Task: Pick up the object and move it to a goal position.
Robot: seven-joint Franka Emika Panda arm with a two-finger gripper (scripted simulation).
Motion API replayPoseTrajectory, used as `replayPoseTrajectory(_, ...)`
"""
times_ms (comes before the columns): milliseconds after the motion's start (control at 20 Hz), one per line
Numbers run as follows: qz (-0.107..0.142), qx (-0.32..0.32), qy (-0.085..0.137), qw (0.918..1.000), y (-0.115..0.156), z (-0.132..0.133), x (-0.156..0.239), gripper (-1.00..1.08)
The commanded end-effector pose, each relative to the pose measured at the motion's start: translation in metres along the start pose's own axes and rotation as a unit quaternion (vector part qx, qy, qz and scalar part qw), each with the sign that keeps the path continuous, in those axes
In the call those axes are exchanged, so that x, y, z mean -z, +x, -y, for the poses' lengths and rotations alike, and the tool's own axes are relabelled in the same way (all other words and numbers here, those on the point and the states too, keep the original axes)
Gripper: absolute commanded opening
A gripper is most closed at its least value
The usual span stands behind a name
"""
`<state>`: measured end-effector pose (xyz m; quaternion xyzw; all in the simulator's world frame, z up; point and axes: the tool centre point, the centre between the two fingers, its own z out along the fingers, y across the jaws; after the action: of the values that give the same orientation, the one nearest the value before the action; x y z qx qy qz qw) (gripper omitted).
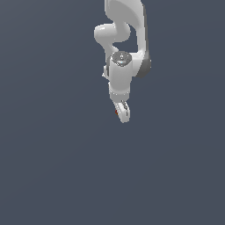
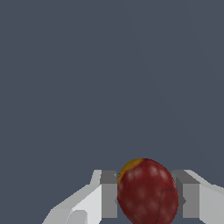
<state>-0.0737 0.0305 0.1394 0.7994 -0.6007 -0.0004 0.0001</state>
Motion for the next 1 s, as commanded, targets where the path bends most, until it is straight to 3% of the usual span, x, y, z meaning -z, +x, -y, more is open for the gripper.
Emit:
replayPoseTrajectory(0,0.0,0.0,0.0,1.0,0.002,0.001,0.028,-1.0)
replayPoseTrajectory(950,-0.002,0.0,0.0,1.0,0.014,0.016,0.224,-1.0)
